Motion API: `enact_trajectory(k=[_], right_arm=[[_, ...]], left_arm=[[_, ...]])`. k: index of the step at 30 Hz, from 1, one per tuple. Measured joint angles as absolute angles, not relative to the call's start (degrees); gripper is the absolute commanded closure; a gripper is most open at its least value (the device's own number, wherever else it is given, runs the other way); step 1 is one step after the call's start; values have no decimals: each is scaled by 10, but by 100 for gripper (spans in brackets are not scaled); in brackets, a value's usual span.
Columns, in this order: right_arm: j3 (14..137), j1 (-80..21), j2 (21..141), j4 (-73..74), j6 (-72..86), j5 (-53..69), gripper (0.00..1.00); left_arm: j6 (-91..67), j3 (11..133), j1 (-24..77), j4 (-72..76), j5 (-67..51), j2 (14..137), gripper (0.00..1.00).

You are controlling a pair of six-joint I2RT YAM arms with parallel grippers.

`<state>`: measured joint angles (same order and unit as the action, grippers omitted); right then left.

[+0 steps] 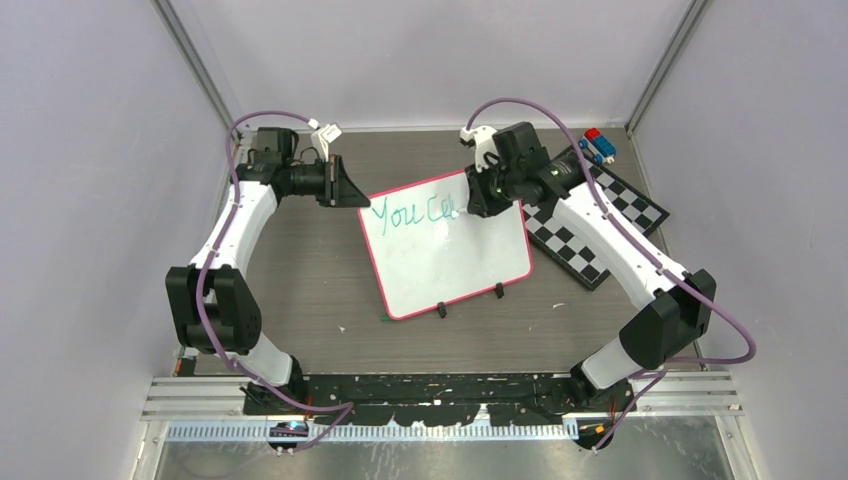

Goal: Write a sentence on the whiteboard

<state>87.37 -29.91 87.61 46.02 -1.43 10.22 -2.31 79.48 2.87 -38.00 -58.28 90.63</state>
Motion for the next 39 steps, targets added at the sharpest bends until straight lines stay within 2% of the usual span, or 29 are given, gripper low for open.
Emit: enact_trajectory(k=[14, 31, 39], right_arm=[[917, -294, 886, 459, -19, 96, 100], [863, -294, 877, 455, -17, 104, 100], [913, -291, 895, 453, -19, 99, 100]], left_arm=[[-23, 795, 29, -380, -583, 906, 100], [-21, 795, 29, -380, -581, 906, 100], [-19, 795, 29, -380, -581, 906, 100]])
